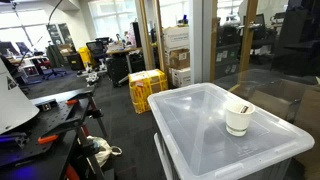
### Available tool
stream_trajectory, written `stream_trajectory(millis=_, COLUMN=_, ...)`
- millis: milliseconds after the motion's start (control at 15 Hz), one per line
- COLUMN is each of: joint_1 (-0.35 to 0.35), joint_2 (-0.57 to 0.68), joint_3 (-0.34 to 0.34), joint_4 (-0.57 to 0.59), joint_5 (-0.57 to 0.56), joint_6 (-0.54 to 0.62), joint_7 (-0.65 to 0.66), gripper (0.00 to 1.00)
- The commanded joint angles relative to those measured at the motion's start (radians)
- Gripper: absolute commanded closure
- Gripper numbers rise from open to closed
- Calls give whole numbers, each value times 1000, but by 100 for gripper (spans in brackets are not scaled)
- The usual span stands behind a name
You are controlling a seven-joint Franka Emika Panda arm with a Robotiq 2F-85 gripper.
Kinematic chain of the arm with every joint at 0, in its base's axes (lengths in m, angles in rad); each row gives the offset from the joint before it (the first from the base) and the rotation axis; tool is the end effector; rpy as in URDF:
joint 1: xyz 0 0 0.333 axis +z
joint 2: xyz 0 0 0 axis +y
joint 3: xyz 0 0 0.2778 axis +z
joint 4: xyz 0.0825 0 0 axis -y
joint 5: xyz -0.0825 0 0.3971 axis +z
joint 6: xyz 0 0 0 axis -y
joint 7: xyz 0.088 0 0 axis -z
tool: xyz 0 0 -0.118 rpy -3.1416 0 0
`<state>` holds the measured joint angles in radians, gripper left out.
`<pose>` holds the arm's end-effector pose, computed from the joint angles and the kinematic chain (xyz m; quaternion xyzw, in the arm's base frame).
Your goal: Take the marker out of the white cup
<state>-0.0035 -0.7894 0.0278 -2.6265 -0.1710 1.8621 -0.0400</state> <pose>0.3571 -0.0069 0.4480 0.9944 0.0515 0.0110 0.0921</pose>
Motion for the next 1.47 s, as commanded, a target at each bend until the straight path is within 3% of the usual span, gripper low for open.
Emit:
stream_trajectory(millis=0, joint_1=6, joint_2=1, joint_3=-4, joint_4=2, joint_5=-3, joint_6=-3, joint_7=3, gripper=0)
stream_trajectory(millis=467, joint_1=9, joint_2=5, joint_3=-7, joint_4=5, joint_5=-4, joint_6=-3, joint_7=-8, gripper=0)
stream_trajectory(millis=733, joint_1=13, joint_2=29, joint_3=-25, joint_4=13, joint_5=-4, joint_6=61, joint_7=-30, gripper=0)
stream_trajectory(millis=1400, joint_1=-26, joint_2=317, joint_3=-55, joint_4=71, joint_5=-15, joint_6=542, joint_7=-14, gripper=0)
